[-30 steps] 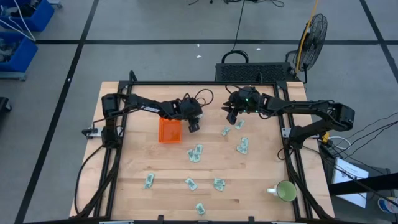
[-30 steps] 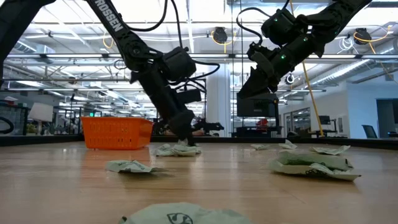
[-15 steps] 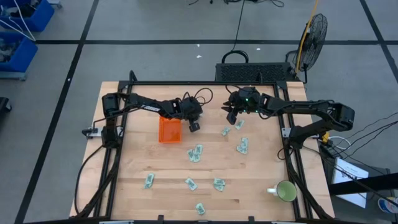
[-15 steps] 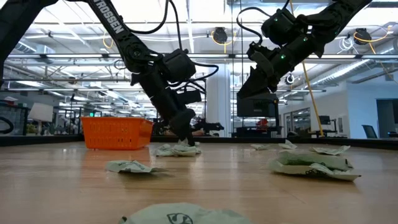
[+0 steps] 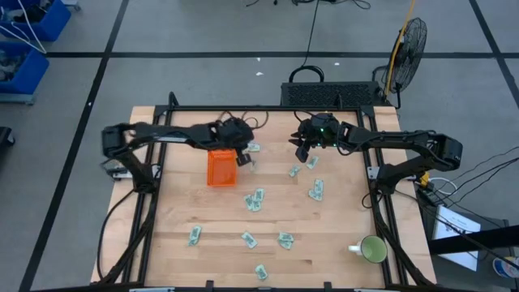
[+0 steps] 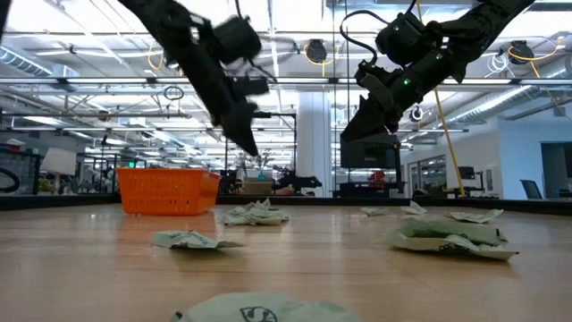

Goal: Pick and place Stevia / Truvia into bins
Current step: Put the green stevia packet into the orange bin

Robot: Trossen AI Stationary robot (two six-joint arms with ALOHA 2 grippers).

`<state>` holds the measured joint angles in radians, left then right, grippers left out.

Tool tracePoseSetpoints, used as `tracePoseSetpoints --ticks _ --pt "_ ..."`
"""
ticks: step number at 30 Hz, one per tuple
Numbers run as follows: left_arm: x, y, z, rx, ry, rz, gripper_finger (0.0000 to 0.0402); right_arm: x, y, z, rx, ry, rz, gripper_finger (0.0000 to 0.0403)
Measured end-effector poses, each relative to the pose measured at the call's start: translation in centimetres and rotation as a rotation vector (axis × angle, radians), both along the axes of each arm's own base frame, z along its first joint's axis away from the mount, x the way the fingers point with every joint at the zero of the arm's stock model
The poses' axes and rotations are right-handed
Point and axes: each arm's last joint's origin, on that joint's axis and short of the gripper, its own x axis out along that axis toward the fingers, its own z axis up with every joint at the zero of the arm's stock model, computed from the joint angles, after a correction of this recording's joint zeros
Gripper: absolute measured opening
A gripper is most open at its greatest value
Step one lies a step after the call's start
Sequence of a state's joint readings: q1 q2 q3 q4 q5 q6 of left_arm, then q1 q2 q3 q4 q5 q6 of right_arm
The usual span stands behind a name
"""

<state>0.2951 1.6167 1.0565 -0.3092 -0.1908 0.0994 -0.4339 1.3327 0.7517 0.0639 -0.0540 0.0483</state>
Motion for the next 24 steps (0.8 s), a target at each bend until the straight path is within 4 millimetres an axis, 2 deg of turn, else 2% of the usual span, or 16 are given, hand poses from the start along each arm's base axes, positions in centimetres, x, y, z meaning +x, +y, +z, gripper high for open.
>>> tracePoseSetpoints --ticks 3,7,9,12,16,20,24 --pt "-0.9 -0.3 1.5 -0.005 -0.024 0.008 0.0006 0.0 0.0 0.0 0.0 0.0 0.0 0.0102" --pt "-0.9 -0.2 1.6 0.026 -0.008 -0.032 0.0027 0.0 0.0 0.0 0.0 0.0 0.0 0.0102" --pt "-0.4 -0.2 0.5 0.019 0.025 -0.06 0.0043 0.0 0.0 0.0 0.0 0.0 0.0 0.0102" --pt "0.4 -0.4 -1.8 -0.086 0.071 -0.118 0.0074 0.0 0.0 0.0 0.0 0.0 0.0 0.0102" --pt "1.7 -1.4 -5.0 -0.159 0.127 -0.182 0.0122 0.0 0.0 0.0 0.0 -0.001 0.0 0.0102" --pt "3.0 -2.5 -7.4 -0.114 0.169 -0.25 0.0164 0.0 0.0 0.0 0.0 -0.001 0.0 0.0102" --pt "3.8 -3.5 -8.4 -0.06 0.166 -0.307 0.0192 0.0 0.0 0.0 0.0 -0.001 0.0 0.0102"
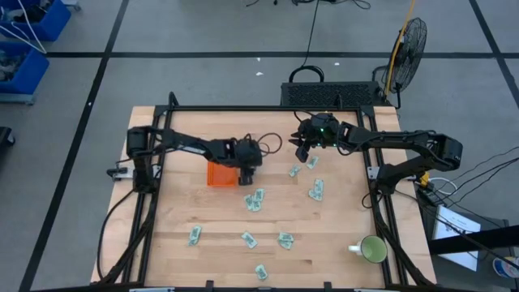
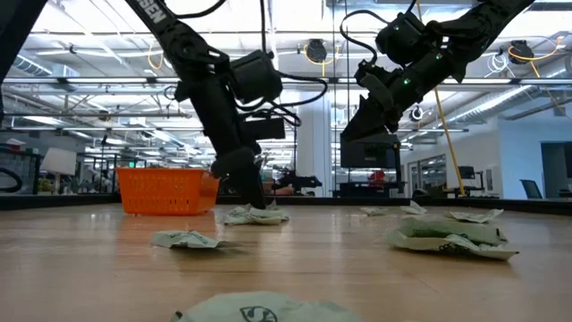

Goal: Pick and place Stevia / Truvia into bins
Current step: Put the green stevia packet into the orange bin

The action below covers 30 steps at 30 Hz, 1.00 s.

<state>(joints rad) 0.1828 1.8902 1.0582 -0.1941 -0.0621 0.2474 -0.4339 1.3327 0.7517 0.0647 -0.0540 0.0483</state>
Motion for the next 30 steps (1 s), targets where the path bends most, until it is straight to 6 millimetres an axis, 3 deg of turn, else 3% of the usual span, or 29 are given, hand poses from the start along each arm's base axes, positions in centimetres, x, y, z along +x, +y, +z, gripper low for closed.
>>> tracePoseSetpoints --ticks 4,8,12,16,18,20,23,25,30 --pt "0.2 -0.3 -0.1 -0.004 -0.009 -0.015 0.0205 0.0 0.0 0.0 0.0 0.0 -0.001 0.0102" --pt "0.2 0.0 -0.3 -0.048 -0.016 0.04 0.0186 0.0 0.0 0.0 0.0 0.0 -0.001 0.0102" --pt "0.2 0.5 -1.3 -0.097 0.004 0.004 0.0128 0.0 0.0 0.0 0.0 0.0 0.0 0.0102" --pt "0.1 1.0 -1.5 -0.123 0.004 0.014 0.0043 0.1 0.0 0.1 -0.006 -0.013 0.0 0.0102" --pt "-0.3 1.2 -0.4 -0.132 -0.009 0.061 0.0013 0.1 -0.1 0.2 -0.011 -0.022 0.0 0.0102" --pt "-1.0 1.3 0.7 -0.111 0.006 0.092 0.0013 0.2 -0.1 0.3 -0.016 -0.034 -0.001 0.0102" --pt "-2.2 0.8 4.6 -0.065 -0.042 0.099 0.0013 0.2 -0.1 0.3 -0.016 -0.034 0.0 0.0102" --pt "-3.6 0.1 7.2 -0.049 -0.036 0.11 0.0006 0.2 -0.1 0.3 -0.016 -0.035 0.0 0.0102" --pt "-8.3 -1.5 11.0 -0.104 0.064 0.202 0.0017 0.2 -0.1 0.3 -0.016 -0.034 0.0 0.0102"
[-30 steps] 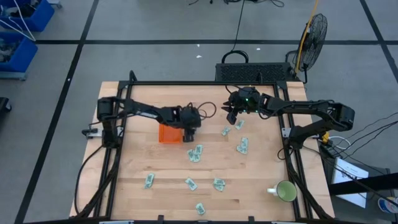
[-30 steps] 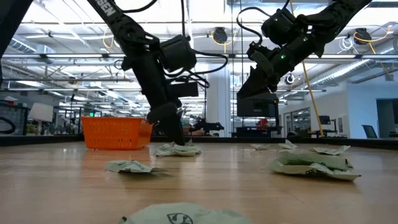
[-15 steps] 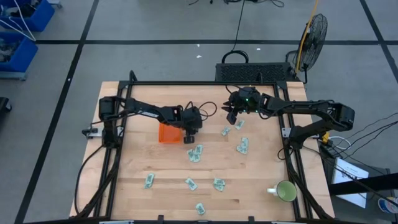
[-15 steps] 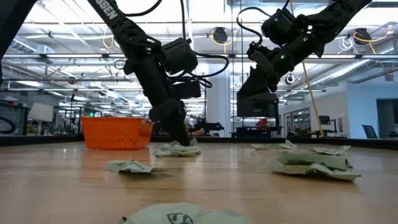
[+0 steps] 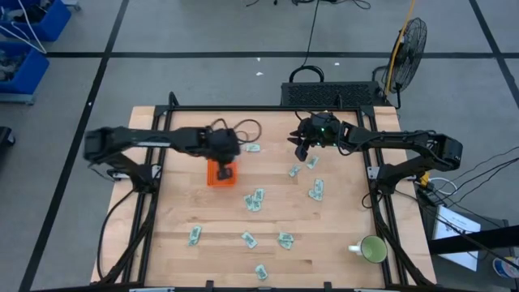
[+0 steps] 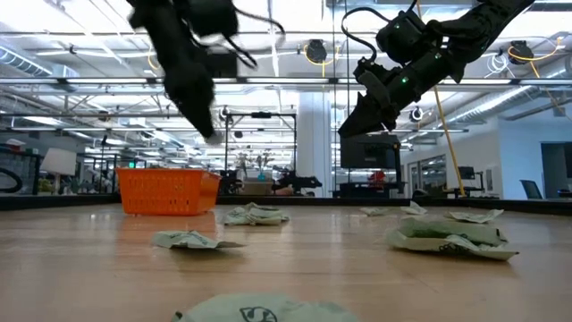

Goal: Pick and place Stevia / Truvia into bins
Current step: Put the green stevia packet into the orange bin

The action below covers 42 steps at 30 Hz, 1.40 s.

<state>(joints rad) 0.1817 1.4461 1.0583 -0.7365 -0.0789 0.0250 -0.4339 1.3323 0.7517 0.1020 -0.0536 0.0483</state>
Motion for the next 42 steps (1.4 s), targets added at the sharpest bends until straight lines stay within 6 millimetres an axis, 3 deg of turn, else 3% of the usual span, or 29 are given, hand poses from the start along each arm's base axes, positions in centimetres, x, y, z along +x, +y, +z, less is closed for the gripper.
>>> tracePoseSetpoints --ticks 3,8,11,15,24,35,42 --pt "-1.8 -0.7 -0.3 -0.047 0.093 0.055 0.0015 0.0 0.0 0.0 0.0 -0.001 0.0 0.0102" --pt "-2.8 -0.8 -3.5 -0.044 0.149 0.063 0.0006 0.0 0.0 0.0 -0.008 -0.001 0.004 0.0102" --pt "-3.1 -0.9 -6.2 -0.015 0.171 -0.021 0.0028 0.0 0.0 0.0 -0.008 -0.001 0.004 0.0102" --pt "-3.4 -0.8 -7.4 0.008 0.202 -0.016 0.0077 0.0 0.0 0.0 -0.008 -0.001 0.004 0.0102" --pt "-3.0 -0.5 -6.3 0.128 0.135 -0.012 0.0146 0.0 0.0 0.0 -0.009 -0.002 0.004 0.0102" --pt "-2.4 -0.5 -5.3 0.11 0.092 -0.038 0.015 0.2 -0.1 0.4 -0.026 -0.039 0.004 0.0102" --pt "-0.9 -0.2 -3.9 0.159 -0.05 -0.057 0.015 0.2 -0.1 0.4 -0.028 -0.045 0.003 0.0102"
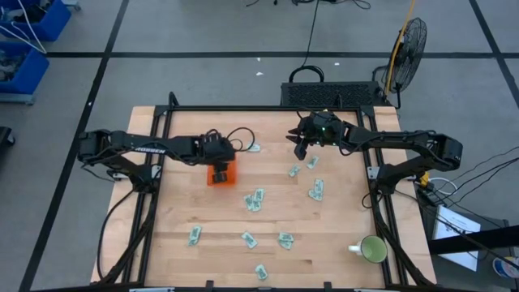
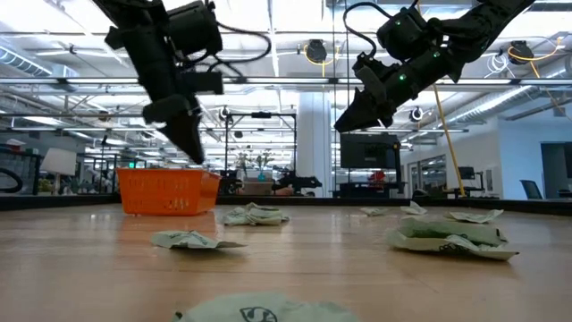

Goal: Pick and place Stevia / Truvia into bins
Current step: Put the green stevia packet into the orange bin

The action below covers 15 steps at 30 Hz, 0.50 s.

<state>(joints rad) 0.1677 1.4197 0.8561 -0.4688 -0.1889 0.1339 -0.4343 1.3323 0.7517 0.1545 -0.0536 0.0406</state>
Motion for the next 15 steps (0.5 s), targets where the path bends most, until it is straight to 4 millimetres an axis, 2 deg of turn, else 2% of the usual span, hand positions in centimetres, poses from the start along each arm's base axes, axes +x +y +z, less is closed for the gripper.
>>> tracePoseSetpoints --ticks 7,11,15 --pt "1.6 0.7 1.3 0.04 -0.207 -0.01 0.015 0.0 0.0 -0.1 0.0 0.004 0.001 0.0102" --pt "1.8 1.6 1.7 0.102 -0.238 -0.046 0.015 0.1 0.0 0.0 -0.006 -0.008 0.001 0.0102" --pt "2.3 3.4 3.3 0.15 -0.235 -0.012 0.015 0.2 -0.1 0.3 -0.019 -0.04 0.0 0.0102"
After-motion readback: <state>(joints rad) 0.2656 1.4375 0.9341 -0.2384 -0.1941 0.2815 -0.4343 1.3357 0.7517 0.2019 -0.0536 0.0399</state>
